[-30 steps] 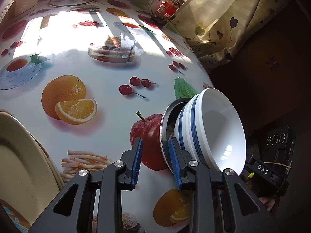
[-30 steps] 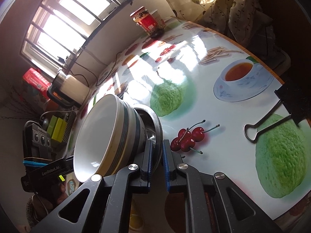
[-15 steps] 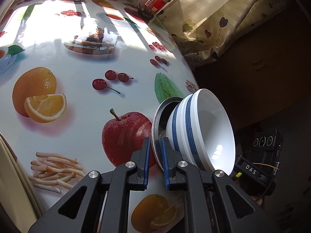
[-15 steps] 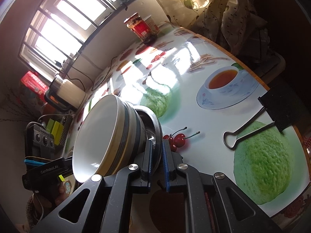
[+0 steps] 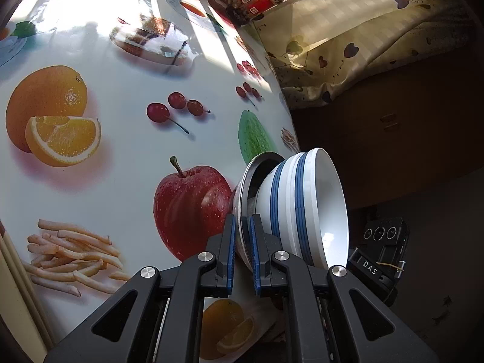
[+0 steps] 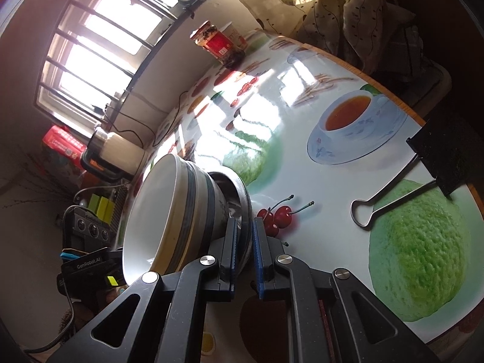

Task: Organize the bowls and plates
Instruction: 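Lift the nested bowl stack and carry it toward the cream plate stack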

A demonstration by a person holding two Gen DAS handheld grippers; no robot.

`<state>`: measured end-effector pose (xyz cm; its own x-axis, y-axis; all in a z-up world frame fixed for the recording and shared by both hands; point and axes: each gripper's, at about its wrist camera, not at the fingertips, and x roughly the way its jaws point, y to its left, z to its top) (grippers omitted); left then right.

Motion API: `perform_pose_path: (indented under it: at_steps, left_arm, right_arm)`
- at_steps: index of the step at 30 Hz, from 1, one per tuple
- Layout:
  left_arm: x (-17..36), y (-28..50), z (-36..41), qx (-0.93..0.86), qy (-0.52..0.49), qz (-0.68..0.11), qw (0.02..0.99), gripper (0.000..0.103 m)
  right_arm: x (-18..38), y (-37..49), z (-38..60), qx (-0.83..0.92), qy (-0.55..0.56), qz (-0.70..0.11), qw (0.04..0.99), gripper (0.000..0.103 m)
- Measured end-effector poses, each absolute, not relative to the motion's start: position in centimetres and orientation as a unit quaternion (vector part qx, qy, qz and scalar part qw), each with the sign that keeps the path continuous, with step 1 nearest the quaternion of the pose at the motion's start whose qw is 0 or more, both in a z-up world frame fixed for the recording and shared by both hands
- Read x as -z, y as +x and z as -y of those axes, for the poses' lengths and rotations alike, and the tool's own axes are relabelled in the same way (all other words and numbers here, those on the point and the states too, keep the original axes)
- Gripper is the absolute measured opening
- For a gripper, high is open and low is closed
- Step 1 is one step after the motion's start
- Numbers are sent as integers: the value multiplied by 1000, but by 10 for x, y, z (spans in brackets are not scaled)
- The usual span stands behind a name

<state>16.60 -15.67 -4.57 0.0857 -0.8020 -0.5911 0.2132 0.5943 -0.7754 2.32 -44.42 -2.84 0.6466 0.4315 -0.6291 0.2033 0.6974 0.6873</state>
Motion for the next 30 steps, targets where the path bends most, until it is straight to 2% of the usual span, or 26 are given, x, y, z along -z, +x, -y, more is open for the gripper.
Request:
perform_pose_path:
  at_steps: [15, 30]
  left_arm:
    - [49, 167, 152, 373, -271, -569, 681, 9]
    - [45, 166, 152, 375, -268, -565, 685, 9]
  right_arm:
    - [45, 21, 461, -103, 458, -393, 791, 10]
    - [44, 20, 460, -105, 453, -391, 794, 10]
